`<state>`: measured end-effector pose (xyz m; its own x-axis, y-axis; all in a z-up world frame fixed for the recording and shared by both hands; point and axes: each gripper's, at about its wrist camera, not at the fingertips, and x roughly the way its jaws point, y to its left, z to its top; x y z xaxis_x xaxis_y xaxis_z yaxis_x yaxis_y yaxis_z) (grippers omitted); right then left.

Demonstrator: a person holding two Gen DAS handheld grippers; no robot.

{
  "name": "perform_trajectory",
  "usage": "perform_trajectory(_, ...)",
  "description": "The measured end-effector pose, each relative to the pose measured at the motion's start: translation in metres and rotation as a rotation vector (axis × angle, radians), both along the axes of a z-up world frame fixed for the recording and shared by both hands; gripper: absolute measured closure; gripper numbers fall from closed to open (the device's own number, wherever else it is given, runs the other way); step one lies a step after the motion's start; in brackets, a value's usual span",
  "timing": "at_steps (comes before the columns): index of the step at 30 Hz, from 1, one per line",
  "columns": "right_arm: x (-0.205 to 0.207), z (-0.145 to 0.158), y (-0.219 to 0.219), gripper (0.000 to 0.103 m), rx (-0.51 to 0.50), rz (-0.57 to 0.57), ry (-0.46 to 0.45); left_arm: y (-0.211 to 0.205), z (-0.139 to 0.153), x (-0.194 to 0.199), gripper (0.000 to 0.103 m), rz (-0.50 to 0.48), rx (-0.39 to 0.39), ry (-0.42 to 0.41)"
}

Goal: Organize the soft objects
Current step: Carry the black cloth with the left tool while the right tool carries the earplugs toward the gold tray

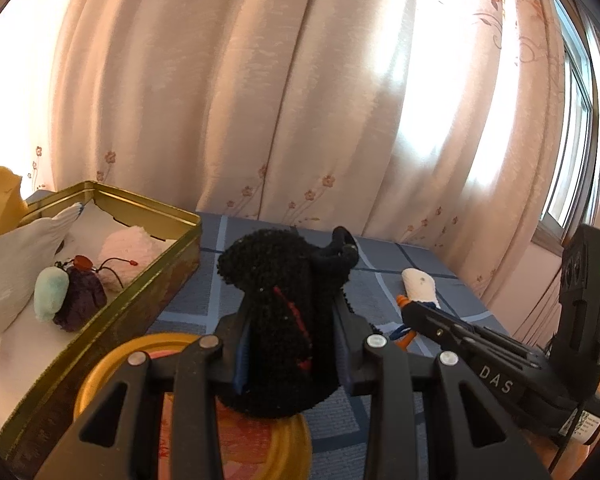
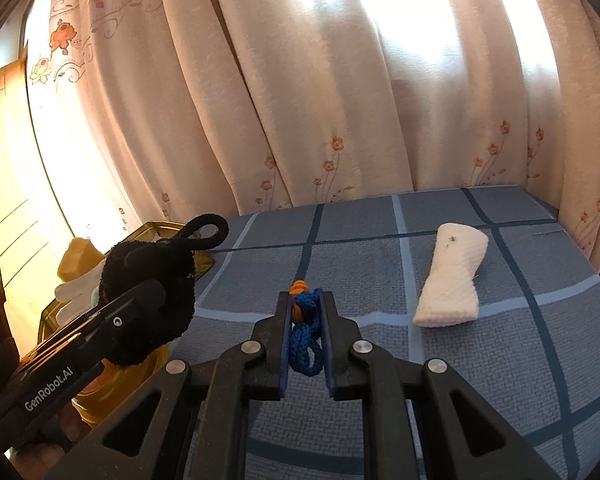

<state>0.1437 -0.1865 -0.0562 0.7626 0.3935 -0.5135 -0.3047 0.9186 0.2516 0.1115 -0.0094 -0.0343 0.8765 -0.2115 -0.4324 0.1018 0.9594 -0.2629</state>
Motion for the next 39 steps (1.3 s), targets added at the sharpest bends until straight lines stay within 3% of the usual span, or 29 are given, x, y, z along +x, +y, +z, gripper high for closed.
perform_trajectory(39, 0.002, -0.003, 0.053, 0.088, -0.09, 0.048, 0.015, 0.046, -0.002, -0.006, 0.07, 0.062, -0.061, 0.006)
